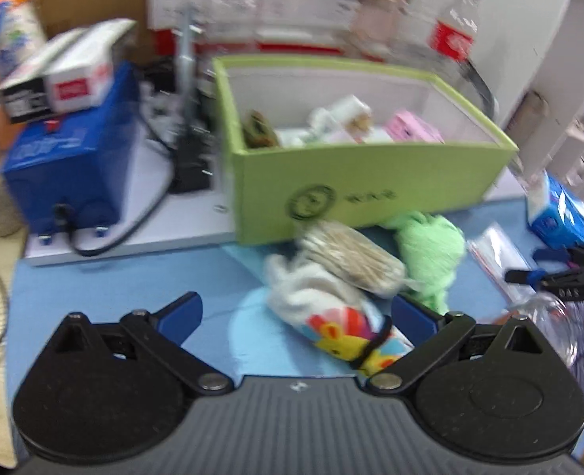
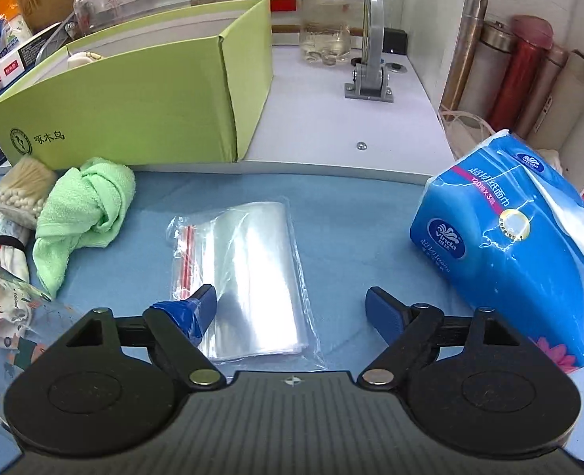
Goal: Organize soft objects
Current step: 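Move left gripper to the white chick-print sock while right gripper approaches the clear zip bag, then close left gripper on the chick-print sock while right gripper grasps the clear zip bag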
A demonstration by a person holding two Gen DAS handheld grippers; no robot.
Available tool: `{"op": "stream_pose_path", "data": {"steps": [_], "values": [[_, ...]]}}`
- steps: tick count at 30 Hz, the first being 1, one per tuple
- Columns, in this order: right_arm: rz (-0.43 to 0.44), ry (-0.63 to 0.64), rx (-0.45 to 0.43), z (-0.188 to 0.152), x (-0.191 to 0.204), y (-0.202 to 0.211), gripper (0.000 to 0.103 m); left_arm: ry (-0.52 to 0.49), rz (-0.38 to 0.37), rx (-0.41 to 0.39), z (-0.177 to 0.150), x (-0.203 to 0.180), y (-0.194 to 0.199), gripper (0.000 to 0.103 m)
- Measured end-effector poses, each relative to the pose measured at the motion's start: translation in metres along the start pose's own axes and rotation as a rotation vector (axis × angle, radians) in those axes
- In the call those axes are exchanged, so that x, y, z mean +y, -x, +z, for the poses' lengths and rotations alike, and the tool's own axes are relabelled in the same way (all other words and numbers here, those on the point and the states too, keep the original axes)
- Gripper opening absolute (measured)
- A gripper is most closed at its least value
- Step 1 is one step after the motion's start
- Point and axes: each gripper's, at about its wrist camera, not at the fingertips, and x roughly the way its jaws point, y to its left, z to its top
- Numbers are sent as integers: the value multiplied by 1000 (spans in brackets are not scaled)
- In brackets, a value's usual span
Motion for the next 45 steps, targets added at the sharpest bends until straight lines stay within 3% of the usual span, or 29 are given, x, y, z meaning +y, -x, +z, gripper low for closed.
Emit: {"op": "stream_pose_path", "data": {"steps": [3,6,10,13,22,23,25,26,27,30,33,35,41,45], "values": [[-1,-1,-10,0,3,0,70,-87,-47,104,11,-14,-26,100],[8,2,-9,2,1,-3,71,-137,-20,189,21,-20,-50,100],[11,3,-19,0,2,0,71,-158,-2,245,19,-18,-68,103],[3,-4,-17,-1,6,1,71,-104,5,220,16,-4,-64,102],[15,-12,-29,0,11,4,71,90,136,119,-9,62,-27,102],[17,-15,-29,0,12,4,72,110,182,104,-11,71,-21,102],[25,-20,-33,-1,13,7,72,84,463,105,-17,86,-17,94],[27,-23,-37,-1,13,8,72,72,581,120,-23,97,-18,96],[31,-26,-42,-2,12,10,72,104,595,114,-28,111,-12,100],[37,-42,-60,-2,10,15,72,237,544,86,-39,143,17,98],[37,-60,-78,0,8,19,72,246,511,30,-41,139,39,98],[37,-68,-83,1,8,19,72,242,437,14,-38,127,47,98],[50,-61,-88,1,14,20,72,109,161,-15,-14,44,45,99],[52,-54,-85,0,15,21,72,-60,84,-17,-1,-18,38,100]]}}
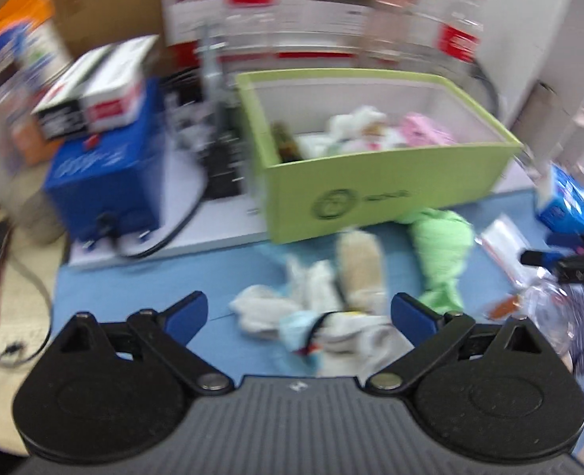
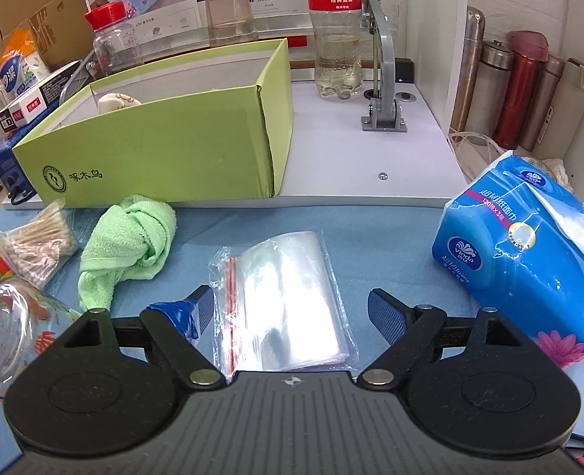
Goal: Organize soft objects
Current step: 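Close left gripper on the chick-print sock while right gripper grasps the clear zip bag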
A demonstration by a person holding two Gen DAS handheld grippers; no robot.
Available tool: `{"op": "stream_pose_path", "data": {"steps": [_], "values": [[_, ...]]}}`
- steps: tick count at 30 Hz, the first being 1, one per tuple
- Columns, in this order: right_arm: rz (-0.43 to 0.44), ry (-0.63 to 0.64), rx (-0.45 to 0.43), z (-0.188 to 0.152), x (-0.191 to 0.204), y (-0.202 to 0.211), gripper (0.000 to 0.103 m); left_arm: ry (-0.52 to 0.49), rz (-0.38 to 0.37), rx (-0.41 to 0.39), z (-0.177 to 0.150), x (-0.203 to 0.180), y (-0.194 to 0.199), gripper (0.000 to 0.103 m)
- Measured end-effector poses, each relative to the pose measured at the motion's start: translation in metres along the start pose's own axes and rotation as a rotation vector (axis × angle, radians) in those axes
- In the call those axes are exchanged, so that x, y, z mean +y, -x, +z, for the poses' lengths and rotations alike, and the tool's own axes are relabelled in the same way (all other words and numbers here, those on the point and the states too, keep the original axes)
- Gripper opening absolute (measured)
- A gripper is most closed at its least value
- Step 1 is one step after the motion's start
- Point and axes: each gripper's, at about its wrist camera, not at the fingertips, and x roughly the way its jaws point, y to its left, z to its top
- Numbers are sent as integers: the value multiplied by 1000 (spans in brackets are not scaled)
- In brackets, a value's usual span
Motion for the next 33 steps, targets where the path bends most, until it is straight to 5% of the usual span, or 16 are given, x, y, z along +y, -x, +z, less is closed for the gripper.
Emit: {"op": "stream_pose_path", "data": {"steps": [5,10,15,19,24,29,33], "values": [[-1,-18,-15,2,-3,2,72,-58,79,51,-2,-9,-17,100],[-2,-24,-17,0,-2,1,72,100,135,82,-32,58,-8,101],[-1,-28,-22,-2,-2,3,72,256,327,139,-80,129,8,101],[-8,-45,-27,-2,-4,4,72,350,264,76,-96,151,36,101],[-3,-45,-27,-1,0,6,72,218,144,6,-72,111,38,101],[-10,-31,-23,-6,0,15,72,57,81,58,-51,67,-2,101],[-32,-10,-17,-11,-3,25,72,62,103,126,-50,66,-36,101]]}}
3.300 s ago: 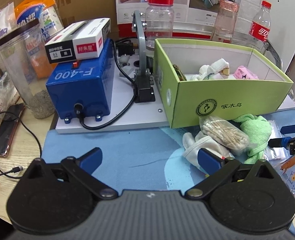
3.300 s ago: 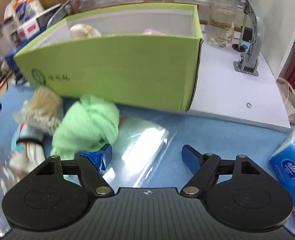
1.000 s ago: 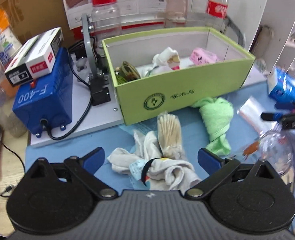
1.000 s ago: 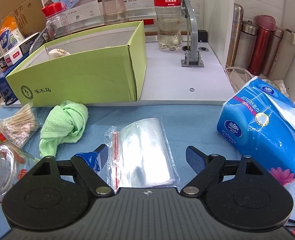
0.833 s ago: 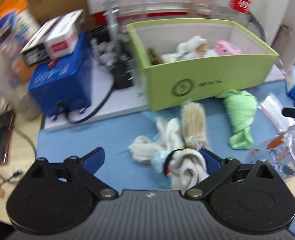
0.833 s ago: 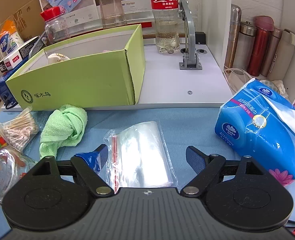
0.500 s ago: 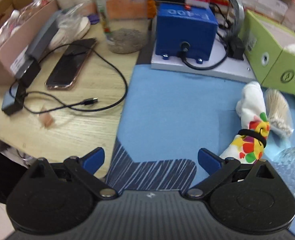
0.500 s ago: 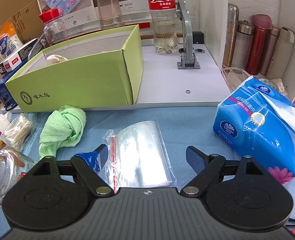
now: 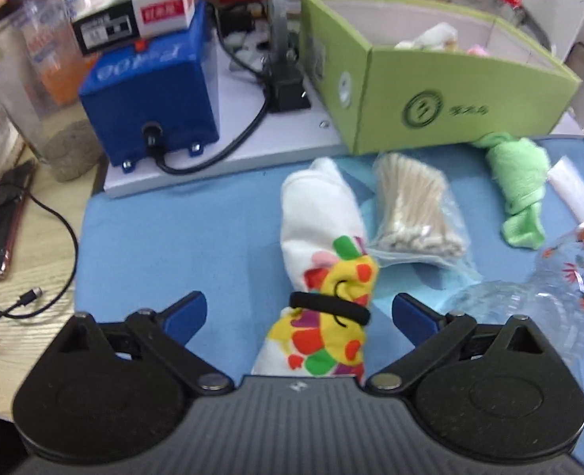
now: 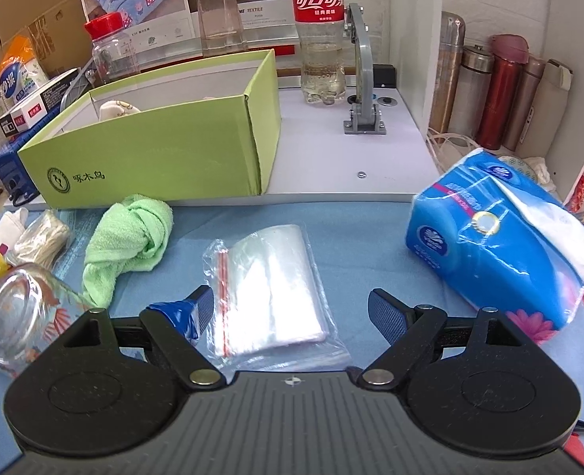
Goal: Organize soft objects
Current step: 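Close left gripper on the chick-print sock while right gripper grasps the clear zip bag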
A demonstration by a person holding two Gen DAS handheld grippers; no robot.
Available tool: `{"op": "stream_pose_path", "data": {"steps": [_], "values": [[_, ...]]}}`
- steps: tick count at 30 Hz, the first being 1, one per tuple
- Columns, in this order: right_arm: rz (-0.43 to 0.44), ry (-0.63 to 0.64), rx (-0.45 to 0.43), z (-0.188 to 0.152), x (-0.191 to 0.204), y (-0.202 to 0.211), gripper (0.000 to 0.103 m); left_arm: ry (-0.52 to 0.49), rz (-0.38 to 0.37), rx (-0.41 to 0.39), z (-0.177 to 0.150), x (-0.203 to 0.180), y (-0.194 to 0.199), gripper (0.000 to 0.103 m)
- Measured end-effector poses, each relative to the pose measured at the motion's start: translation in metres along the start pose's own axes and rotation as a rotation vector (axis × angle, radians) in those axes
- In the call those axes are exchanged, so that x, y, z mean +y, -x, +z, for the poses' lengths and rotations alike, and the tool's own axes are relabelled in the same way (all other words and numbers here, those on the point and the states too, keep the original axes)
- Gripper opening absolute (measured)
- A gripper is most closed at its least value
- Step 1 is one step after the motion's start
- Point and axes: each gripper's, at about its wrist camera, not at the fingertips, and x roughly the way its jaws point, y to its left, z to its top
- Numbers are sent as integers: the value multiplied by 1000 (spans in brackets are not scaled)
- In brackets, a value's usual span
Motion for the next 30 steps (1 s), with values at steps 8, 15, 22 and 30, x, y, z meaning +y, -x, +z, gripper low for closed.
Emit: {"op": "stream_pose_path", "data": {"steps": [8,15,22,30], "values": [[90,38,15,5,4,-7,72,38,32,14,-6,17,-20,102],[84,147,74,17,27,-44,72,26,26,5,-3,16,-22,102],[42,145,41,5,16,-56,76,12,19,-19,-5,15,-22,102],[8,112,-68,-13,20,-51,79,10,20,-57,-9,11,-20,100]]}}
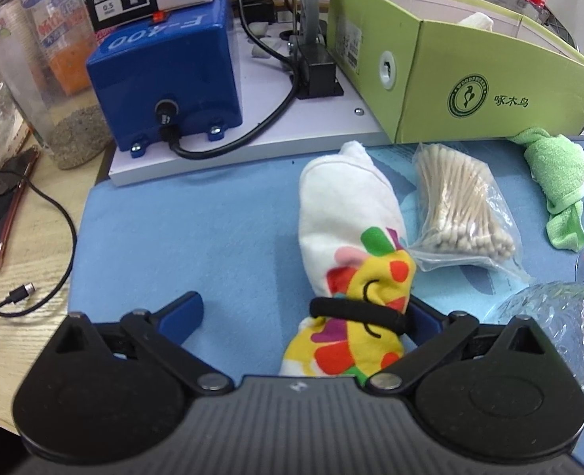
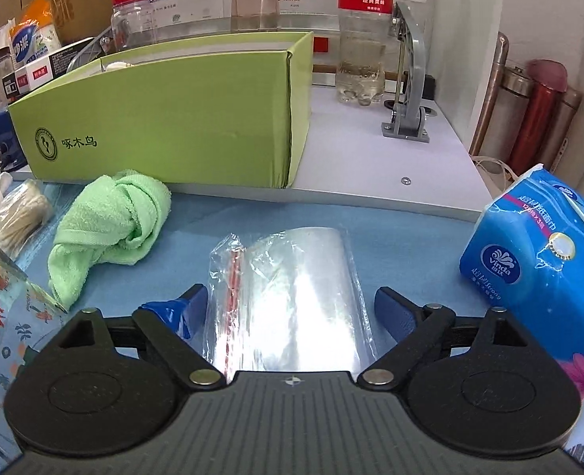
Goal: Organize soft objects
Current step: 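Close left gripper on the chick-print sock while right gripper grasps the clear zip bag, then carry both items over the lime-green box and open both grippers to drop them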
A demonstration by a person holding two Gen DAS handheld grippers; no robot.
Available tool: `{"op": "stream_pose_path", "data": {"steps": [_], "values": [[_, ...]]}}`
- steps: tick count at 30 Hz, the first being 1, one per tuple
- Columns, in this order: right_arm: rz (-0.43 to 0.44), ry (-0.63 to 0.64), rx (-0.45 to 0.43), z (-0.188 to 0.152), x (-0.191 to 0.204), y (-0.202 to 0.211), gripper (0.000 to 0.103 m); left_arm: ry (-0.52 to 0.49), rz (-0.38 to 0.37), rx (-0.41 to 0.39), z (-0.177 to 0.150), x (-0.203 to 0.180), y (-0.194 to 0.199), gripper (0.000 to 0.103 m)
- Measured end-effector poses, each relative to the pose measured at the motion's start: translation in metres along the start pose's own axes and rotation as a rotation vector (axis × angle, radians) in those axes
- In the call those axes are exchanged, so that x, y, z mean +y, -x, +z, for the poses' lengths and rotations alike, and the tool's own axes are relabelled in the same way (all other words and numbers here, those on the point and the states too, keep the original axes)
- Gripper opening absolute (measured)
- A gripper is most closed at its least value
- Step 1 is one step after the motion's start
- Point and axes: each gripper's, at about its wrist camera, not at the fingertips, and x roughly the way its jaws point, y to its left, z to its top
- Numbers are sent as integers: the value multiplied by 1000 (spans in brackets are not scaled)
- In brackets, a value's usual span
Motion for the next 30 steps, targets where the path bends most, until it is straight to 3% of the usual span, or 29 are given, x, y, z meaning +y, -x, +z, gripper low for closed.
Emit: {"op": "stream_pose_path", "data": {"steps": [2,3,4,5,8,15,22,25,30], "values": [[-4,5,-12,-2,2,1,73,-6,-16,-26,-3,-1,6,84],[0,4,-19,-2,2,2,69,-8,-37,-42,-4,-2,12,59],[3,6,-24,-2,3,4,54,-10,-36,-47,-5,-3,17,31],[3,6,-32,-1,4,6,23,-7,-24,-41,-5,-4,20,30],[58,-37,-28,-1,4,14,7,7,7,-40,-10,-2,28,29],[89,-43,-140,2,8,63,7,9,60,-97,-18,0,65,29],[155,-11,-280,39,21,95,7,-16,55,-168,3,-10,93,29],[179,2,-313,61,23,96,7,-27,45,-201,30,-12,101,29],[210,4,-335,117,19,73,8,-63,12,-285,109,-26,104,29]]}}
